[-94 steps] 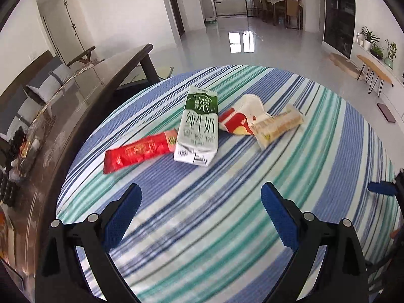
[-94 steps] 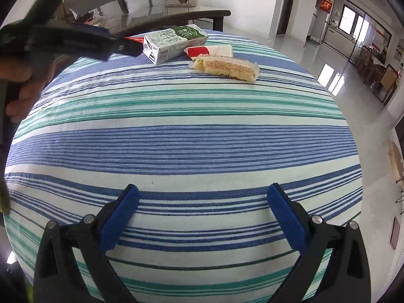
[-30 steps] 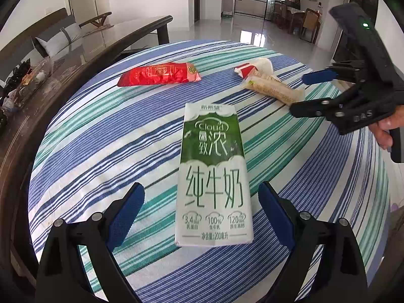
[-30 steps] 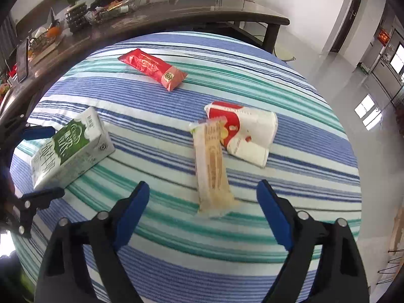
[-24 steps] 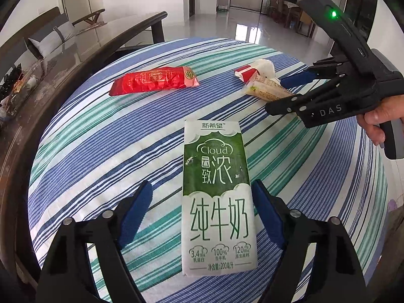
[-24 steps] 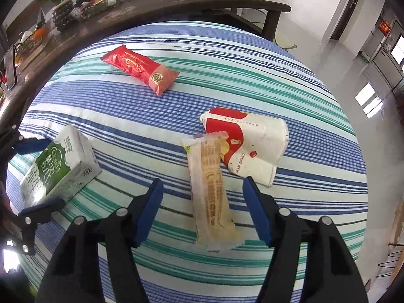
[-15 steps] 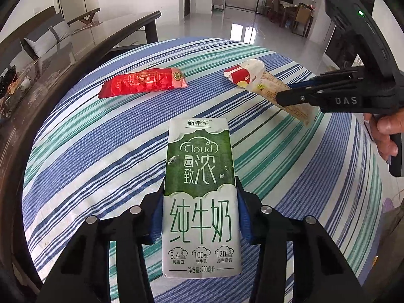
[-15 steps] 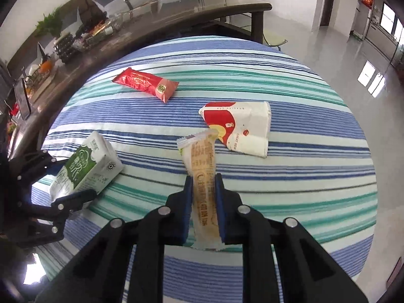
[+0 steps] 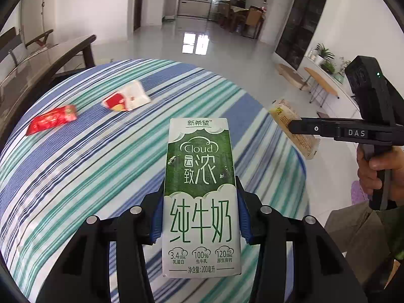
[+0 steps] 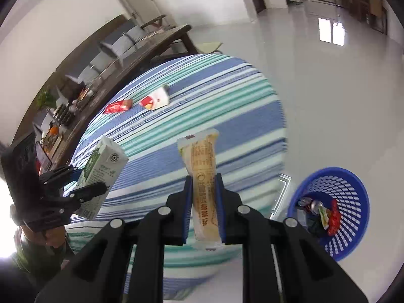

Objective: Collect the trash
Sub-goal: 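Carry the milk carton and bread packet over the blue wastebasket with both tools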

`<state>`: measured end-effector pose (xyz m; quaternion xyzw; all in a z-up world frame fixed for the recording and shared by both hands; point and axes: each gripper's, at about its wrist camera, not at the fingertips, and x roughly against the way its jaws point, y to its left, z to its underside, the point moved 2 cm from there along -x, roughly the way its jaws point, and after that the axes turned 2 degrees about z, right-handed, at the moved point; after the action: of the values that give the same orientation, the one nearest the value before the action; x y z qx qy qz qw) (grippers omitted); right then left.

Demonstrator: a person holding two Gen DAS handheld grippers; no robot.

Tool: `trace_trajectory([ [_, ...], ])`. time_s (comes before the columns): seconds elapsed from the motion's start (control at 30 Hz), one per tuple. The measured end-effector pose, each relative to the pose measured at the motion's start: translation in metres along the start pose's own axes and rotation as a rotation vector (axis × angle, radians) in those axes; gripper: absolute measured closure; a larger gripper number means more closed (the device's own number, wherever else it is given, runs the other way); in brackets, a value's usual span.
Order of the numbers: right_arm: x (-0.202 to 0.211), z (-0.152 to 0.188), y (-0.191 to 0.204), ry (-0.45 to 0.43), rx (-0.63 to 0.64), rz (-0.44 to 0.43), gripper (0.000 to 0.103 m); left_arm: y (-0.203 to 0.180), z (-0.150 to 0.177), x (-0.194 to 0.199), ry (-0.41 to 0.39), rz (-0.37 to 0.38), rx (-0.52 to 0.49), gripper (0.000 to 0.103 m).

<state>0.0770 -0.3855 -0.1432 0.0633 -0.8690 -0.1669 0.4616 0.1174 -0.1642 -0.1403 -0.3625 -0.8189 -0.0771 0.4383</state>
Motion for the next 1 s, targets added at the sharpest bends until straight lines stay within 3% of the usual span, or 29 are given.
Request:
trace_trajectory([
  [0.17, 0.038, 0.029, -0.080, -0.057, -0.108, 0.153, 0.086, -0.082, -0.021, -0.027, 0.015, 0.111, -0.083, 0.056],
  [0.43, 0.042, 0.057, -0.174, -0.095, -0.229, 0.271, 0.086, -0.198, -0.045, -0.114, 0.090, 0.197, -0.181, 0.056],
  [0.73, 0.020, 0.068, -0.252, -0.117, -0.396, 0.236, 0.086, -0.224, -0.047, -0.225, 0.181, 0.182, -0.146, 0.056],
  [0.93, 0.004, 0.066, -0.272, -0.107, -0.456, 0.208, 0.086, -0.225, -0.044, -0.272, 0.207, 0.155, -0.145, 0.055],
  [1.0, -0.003, 0.067, -0.281, -0.097, -0.484, 0.182, 0.075, -0.224, -0.043, -0.280, 0.211, 0.150, -0.149, 0.053],
])
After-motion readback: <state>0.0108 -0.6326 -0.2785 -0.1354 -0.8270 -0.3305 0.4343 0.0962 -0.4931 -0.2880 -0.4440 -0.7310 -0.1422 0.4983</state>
